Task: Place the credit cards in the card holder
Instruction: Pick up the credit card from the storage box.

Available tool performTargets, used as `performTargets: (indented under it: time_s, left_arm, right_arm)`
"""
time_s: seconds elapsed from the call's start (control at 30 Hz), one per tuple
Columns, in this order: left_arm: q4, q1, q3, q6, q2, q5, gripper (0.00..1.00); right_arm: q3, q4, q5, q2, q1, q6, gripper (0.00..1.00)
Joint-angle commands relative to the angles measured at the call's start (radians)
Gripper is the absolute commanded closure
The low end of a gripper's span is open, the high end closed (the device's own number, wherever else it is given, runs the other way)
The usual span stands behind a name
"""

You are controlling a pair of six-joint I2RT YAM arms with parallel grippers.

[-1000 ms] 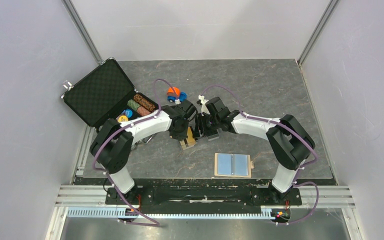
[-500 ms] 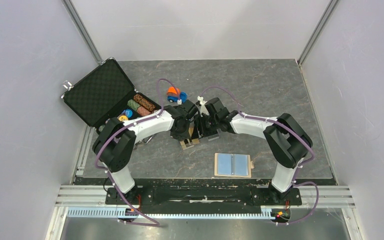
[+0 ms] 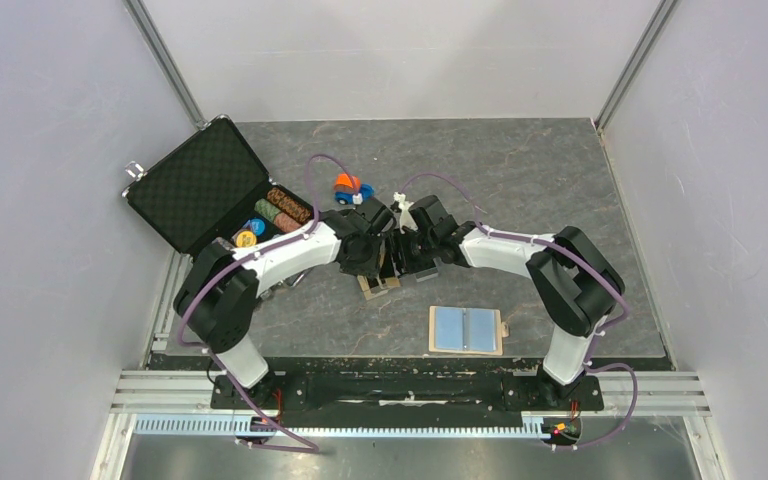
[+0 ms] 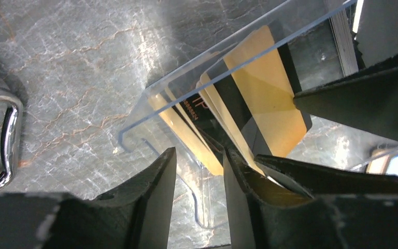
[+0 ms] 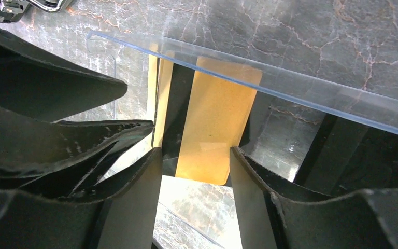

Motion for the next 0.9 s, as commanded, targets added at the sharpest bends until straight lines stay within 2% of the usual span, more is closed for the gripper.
performTargets:
  time_s: [0.0,0.4,0.67,0.87]
  left_arm:
    - [0.052,0.003,-0.027,-0.003,-0.077,0.03,0.53]
    - [0.084,0.007,-0.06,-0.026,-0.1,0.051,0.53]
    - [0.091,0.009,-0.068,-0.028,-0.092,0.066,0.54]
    - [0.095,0.01,-0.078,-0.035,-0.09,0.06,0.54]
  right_arm:
    - [0.018,0.02,-0.021,0.014,0.017,-0.004,0.46]
    - [0.015,0.015,-0.023,0.038,0.027,-0.015,0.37]
    - [0.015,0.008,-0.012,0.049,0.027,-0.026,0.48]
    - [0.022,-0.014,0.01,0.065,0.027,-0.047,0.38]
